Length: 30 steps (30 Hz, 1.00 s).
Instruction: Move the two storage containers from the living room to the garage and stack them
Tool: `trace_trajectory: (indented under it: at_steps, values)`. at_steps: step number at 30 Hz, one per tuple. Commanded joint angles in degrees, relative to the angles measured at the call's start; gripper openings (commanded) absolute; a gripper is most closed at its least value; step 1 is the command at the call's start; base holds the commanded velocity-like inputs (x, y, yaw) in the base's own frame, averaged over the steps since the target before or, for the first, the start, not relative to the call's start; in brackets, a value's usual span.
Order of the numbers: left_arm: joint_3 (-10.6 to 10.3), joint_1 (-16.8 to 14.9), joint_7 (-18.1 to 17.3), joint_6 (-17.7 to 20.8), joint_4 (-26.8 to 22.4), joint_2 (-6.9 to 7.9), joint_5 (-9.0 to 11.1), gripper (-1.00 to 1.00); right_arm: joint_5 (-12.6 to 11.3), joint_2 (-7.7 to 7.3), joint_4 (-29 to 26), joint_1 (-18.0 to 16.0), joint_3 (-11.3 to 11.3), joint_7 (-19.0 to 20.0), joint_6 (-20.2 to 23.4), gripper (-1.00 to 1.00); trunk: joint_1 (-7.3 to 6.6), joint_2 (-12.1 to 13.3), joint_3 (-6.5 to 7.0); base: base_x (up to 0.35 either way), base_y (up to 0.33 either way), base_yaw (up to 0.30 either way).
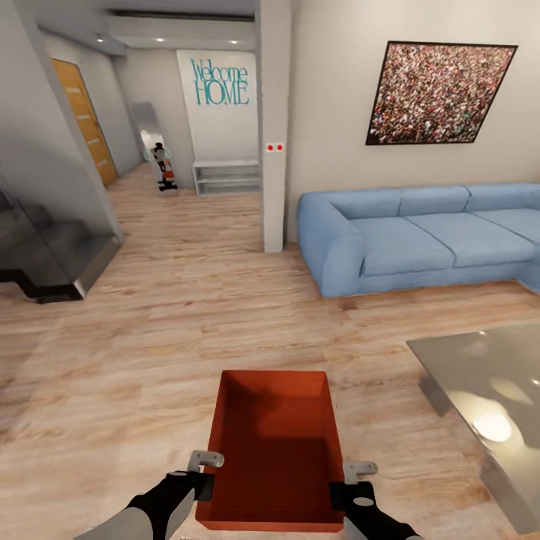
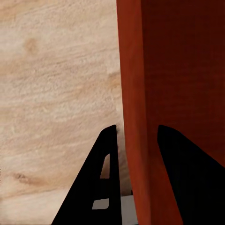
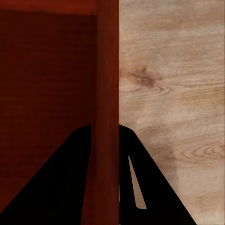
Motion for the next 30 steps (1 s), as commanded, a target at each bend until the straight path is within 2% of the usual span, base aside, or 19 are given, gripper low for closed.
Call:
trace_trajectory:
  at_steps: [1,30]
  values:
    - [0.0,0.0,0.3,0.4,-0.1,0.00,-1.3,-1.00,-0.4,-0.05,0.0,0.0,0.1,-0.3,-0.3,-1.00,0.01,-0.1,-0.06,0.000,0.000,0.300]
    - [0.0,0.0,0.4,0.4,-0.1,0.00,-1.3,-1.00,-0.4,-0.13,0.0,0.0,0.1,-0.2,-0.3,-1.00,0.01,-0.1,-0.06,0.000,0.000,0.290]
